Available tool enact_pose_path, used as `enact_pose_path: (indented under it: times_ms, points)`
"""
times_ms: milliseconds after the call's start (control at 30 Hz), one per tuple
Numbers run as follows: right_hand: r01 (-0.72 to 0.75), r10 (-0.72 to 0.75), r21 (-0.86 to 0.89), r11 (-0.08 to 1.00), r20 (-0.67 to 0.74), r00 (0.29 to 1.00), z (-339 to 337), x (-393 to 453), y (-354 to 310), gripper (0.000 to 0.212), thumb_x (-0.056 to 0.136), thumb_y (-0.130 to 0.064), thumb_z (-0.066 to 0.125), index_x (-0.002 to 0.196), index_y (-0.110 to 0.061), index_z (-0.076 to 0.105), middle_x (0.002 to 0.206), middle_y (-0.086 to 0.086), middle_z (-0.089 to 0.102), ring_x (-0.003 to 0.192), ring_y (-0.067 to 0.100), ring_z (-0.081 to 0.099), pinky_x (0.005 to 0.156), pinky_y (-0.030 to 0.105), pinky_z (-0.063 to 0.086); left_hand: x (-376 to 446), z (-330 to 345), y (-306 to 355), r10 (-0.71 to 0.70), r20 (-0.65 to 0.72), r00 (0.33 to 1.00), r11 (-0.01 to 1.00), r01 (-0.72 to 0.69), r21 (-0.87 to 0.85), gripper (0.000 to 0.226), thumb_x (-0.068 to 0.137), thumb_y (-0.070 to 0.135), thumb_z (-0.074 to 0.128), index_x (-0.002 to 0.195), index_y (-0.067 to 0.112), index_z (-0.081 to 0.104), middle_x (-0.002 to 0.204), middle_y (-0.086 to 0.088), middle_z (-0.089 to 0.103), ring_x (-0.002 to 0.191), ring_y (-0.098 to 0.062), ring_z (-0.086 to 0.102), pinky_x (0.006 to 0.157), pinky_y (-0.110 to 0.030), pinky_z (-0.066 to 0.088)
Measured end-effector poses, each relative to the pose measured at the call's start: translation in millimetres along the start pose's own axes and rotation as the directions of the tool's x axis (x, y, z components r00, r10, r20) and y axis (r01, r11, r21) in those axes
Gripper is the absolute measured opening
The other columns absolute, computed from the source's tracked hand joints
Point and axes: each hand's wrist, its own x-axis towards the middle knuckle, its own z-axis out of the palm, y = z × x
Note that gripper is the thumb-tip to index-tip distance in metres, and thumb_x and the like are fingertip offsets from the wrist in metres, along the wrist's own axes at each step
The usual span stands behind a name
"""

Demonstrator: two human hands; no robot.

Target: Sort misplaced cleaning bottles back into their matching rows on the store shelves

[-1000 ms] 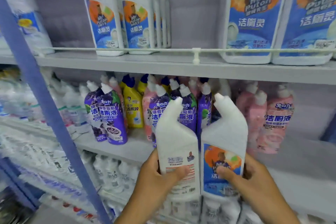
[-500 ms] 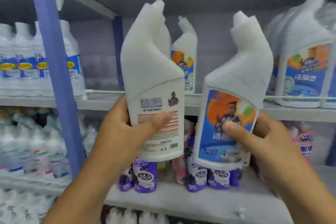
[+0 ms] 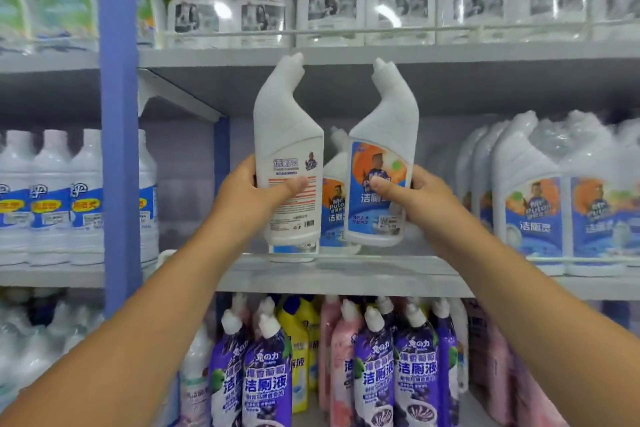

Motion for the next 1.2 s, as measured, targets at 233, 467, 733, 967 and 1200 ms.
enact_pose_path:
  times_ms: [233, 467, 733, 967, 1200]
  points:
    - [-0.149, 0.154, -0.059, 0.987, 0.098, 0.983, 10, 30, 26, 0.028, 0.091, -0.024, 0.075, 0.116, -0.016, 0.068, 0.104, 0.003, 0.079, 0.092, 0.019, 0.077, 0.074, 0.034, 0.06, 16, 4, -30, -0.108, 0.008, 0.994, 0.993, 0.109, -0.041, 0.043, 0.075, 0.039, 0.088, 0.113, 0.032, 0.069, 0.106, 0.01, 0.078, 0.098, -0.014, 0.076, 0.091, -0.049, 0.06]
    - [-0.286, 0.28, 0.001, 0.958, 0.201, 0.939, 10, 47, 55, 0.034, 0.092, -0.021, 0.072, 0.122, -0.008, 0.064, 0.108, 0.01, 0.078, 0.1, 0.027, 0.075, 0.092, 0.049, 0.058, 7, 7, -6, 0.004, -0.19, 0.982, 0.99, -0.03, -0.135, 0.041, 0.077, 0.034, 0.087, 0.109, 0.038, 0.062, 0.105, 0.015, 0.076, 0.096, -0.009, 0.075, 0.078, -0.037, 0.063]
    - [-0.209, 0.276, -0.237, 0.949, 0.301, 0.913, 18, 56, 57, 0.029, 0.095, -0.042, 0.066, 0.118, -0.025, 0.063, 0.106, -0.004, 0.078, 0.097, 0.019, 0.076, 0.092, 0.044, 0.059, 1, 15, 9, 0.051, -0.148, 0.988, 0.997, -0.059, -0.047, 0.042, 0.077, 0.033, 0.088, 0.111, 0.035, 0.063, 0.104, 0.014, 0.077, 0.093, -0.007, 0.075, 0.075, -0.035, 0.063]
    - [-0.016, -0.104, -0.64, 0.768, -0.15, 0.983, 21, 43, 19, 0.052, 0.087, -0.066, 0.061, 0.108, -0.019, 0.053, 0.103, -0.003, 0.06, 0.085, 0.015, 0.062, 0.064, 0.031, 0.046, 0, 27, -4, -0.023, -0.148, 0.989, 1.0, 0.023, -0.003, 0.038, 0.076, 0.035, 0.088, 0.104, 0.036, 0.062, 0.1, 0.013, 0.076, 0.091, -0.007, 0.074, 0.081, -0.042, 0.064]
    - [0.104, -0.088, -0.228, 0.968, 0.077, 0.993, 64, 26, -31, 0.096, 0.072, -0.057, 0.082, 0.147, -0.027, 0.03, 0.134, -0.007, 0.054, 0.116, 0.015, 0.06, 0.091, 0.035, 0.056, -15, 83, 16, 0.181, -0.276, 0.944, 0.9, -0.046, 0.433, 0.027, 0.091, 0.044, 0.066, 0.113, 0.034, 0.054, 0.097, 0.014, 0.064, 0.086, -0.015, 0.066, 0.066, -0.034, 0.056]
